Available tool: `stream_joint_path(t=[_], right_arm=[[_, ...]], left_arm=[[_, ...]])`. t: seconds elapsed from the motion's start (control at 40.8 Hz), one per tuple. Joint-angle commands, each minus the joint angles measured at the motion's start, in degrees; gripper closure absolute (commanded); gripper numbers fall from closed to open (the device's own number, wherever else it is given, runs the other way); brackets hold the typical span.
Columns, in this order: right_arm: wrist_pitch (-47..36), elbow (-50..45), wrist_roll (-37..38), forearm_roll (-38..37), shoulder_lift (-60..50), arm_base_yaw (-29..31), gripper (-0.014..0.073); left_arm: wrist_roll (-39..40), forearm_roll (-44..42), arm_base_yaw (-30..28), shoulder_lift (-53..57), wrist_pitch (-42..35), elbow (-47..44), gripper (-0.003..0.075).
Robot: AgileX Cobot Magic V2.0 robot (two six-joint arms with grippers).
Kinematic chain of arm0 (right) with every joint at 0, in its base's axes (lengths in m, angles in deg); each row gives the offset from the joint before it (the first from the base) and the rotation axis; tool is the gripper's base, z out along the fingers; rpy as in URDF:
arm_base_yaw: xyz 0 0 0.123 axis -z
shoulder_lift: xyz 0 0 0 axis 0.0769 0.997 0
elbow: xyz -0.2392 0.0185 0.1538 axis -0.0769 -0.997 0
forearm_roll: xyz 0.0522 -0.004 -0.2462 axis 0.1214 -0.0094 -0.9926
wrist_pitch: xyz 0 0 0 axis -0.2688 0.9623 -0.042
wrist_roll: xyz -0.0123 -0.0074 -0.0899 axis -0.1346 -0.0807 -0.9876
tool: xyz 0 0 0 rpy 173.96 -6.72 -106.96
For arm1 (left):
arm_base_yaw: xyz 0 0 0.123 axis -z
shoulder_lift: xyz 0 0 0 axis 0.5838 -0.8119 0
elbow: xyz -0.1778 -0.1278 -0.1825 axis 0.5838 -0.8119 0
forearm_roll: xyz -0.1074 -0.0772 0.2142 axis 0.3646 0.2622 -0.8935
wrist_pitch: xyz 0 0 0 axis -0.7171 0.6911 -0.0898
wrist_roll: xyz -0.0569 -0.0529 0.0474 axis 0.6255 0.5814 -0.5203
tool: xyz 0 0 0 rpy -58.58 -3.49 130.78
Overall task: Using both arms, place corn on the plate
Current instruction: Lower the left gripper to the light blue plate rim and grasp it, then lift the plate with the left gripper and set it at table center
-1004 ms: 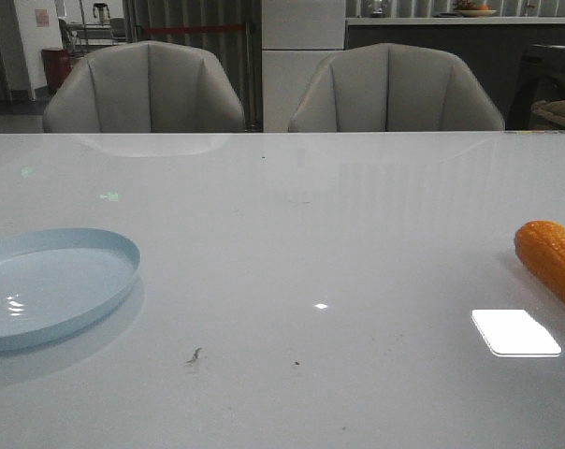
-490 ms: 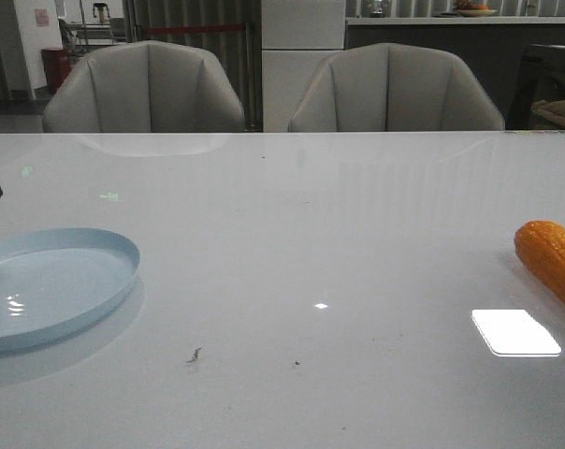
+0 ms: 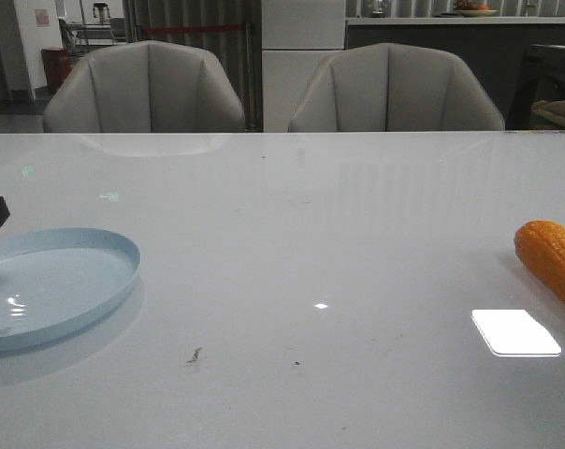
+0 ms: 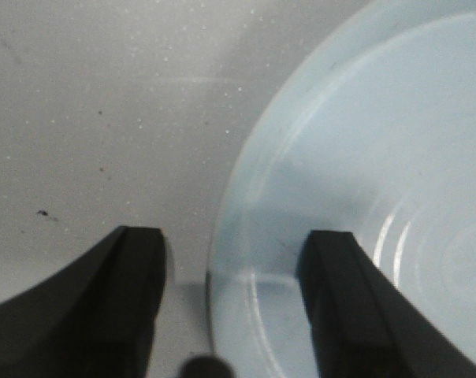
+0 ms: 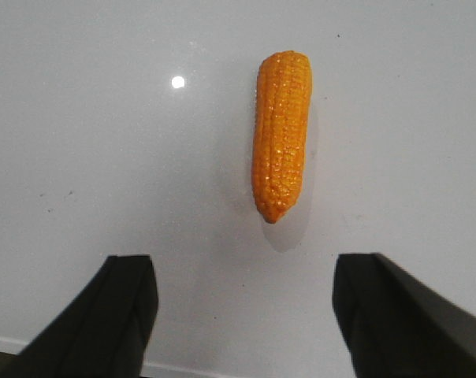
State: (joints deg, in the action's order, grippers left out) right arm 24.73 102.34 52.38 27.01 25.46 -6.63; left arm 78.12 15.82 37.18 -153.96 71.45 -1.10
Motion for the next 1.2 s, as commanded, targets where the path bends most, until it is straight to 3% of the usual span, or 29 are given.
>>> stream_joint_path(t=[0.0, 0.049, 0.122, 0.269, 0.612, 0.931, 1.176], right_arm=[[-3.1, 2.0, -0.3, -0.2, -0.3, -0.1, 0.0019], [-3.1, 2.0, -0.3, -0.2, -0.3, -0.1, 0.0019], [-3.1, 2.0, -0.3, -0.2, -0.3, -0.1, 0.0019], [-3.1, 2.0, -0.3, -0.2, -0.3, -0.1, 0.0019], [-3.1, 2.0, -0.3, -0.2, -0.3, -0.1, 0.0019], [-3.1, 2.0, -0.3, -0.2, -0.3, -0.1, 0.0019], [-3.1, 2.0, -0.3, -0.2, -0.3, -0.1, 0.0019]], left_arm=[[0.7, 0.4, -0.1, 2.2, -0.8, 1.3, 0.0551], [0.7, 0.4, -0.1, 2.2, -0.7, 1.3, 0.0645], [0.7, 0.4, -0.1, 2.2, -0.9, 1.3, 0.0610], [0.7, 0.5, -0.1, 2.3, -1.3, 1.8, 0.0633], [-1.2, 10.1, 0.7, 2.4, 10.6, 14.3, 0.0633], [-1.6, 22.0, 7.7, 2.4, 13.2, 24.6, 0.0633], [-1.6, 22.3, 15.0, 1.8, 12.5, 25.3, 0.0633]])
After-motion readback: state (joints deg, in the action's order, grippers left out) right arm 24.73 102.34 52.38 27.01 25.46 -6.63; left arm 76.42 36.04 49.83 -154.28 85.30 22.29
